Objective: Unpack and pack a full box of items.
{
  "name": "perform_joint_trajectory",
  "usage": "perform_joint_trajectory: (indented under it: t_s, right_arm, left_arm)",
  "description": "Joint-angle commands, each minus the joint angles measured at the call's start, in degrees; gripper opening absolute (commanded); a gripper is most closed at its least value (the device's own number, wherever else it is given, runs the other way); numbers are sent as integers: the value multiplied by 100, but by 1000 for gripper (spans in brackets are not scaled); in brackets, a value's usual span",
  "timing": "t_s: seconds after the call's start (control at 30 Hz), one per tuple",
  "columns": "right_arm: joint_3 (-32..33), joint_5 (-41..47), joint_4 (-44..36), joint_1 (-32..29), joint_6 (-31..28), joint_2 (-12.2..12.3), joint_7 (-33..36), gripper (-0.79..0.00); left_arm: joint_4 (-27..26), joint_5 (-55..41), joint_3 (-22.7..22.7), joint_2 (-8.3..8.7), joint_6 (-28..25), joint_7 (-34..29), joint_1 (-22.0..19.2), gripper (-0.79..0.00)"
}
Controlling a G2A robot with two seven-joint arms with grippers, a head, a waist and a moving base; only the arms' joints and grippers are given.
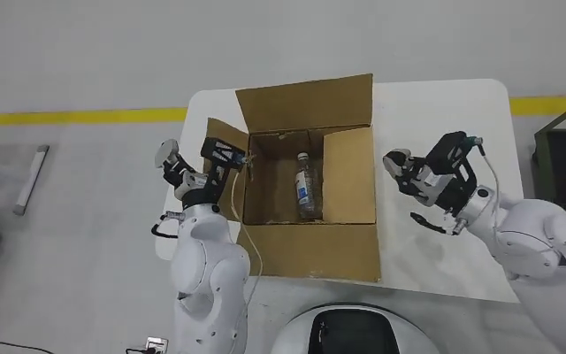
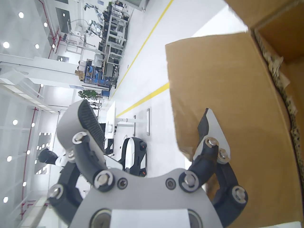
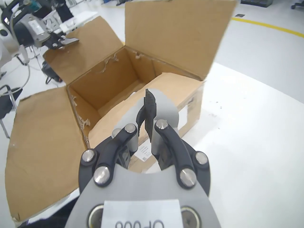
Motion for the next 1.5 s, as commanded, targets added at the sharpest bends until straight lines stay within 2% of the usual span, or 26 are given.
perform_joint_trajectory:
  t_s: [0.0, 0.13, 0.23, 0.3, 0.4, 0.53, 0.6, 0.8, 1.1, 1.23, 1.37, 1.47]
  right_arm:
    - [278, 117, -30, -181, 40, 11, -123, -785]
    - [701, 229, 48, -506, 11, 31, -284, -785]
    - [896, 259, 129, -703, -54, 42, -317, -785]
    - [969, 256, 160, -814, -120, 47, -319, -785]
    - [1030, 220, 176, -958, -190, 50, -328, -785]
    - [1079, 171, 191, -1086, -249, 53, -335, -785]
    - [1095, 146, 187, -1136, -269, 52, -358, -785]
    - [1100, 85, 172, -1277, -307, 47, -407, -785]
    - [954, 21, 89, -1336, -461, 42, -340, -785]
    - [855, -51, 126, -1338, -495, 36, -355, -785]
    - [789, -147, 135, -1353, -511, 32, -360, -785]
    - [747, -219, 161, -1378, -511, 29, -375, -785]
  left_arm:
    - [-208, -200, 151, -17, -45, 24, 1, 0]
    - [-542, -847, 621, -77, -168, -31, 25, 0]
    - [-600, -1552, 1071, -140, -163, -80, 77, 0]
    - [-520, -1718, 1337, -160, -296, -105, 52, 0]
    - [-389, -2711, 1669, -235, -215, -202, 122, 0]
    - [-155, -4202, 1817, -341, 174, -483, 173, 0]
    - [-28, -5119, 1802, -407, 542, -785, 145, 0]
    - [397, -6946, 1524, -510, 1270, -1384, -131, 0]
    - [442, -7094, 1457, -510, 1265, -1482, -206, 0]
    - [699, -7071, 1355, -475, 1346, -1276, -28, 0]
    - [972, -8047, 895, -488, 1865, -1031, -6, 0]
    - [1174, -8521, 558, -467, 1945, -1023, -98, 0]
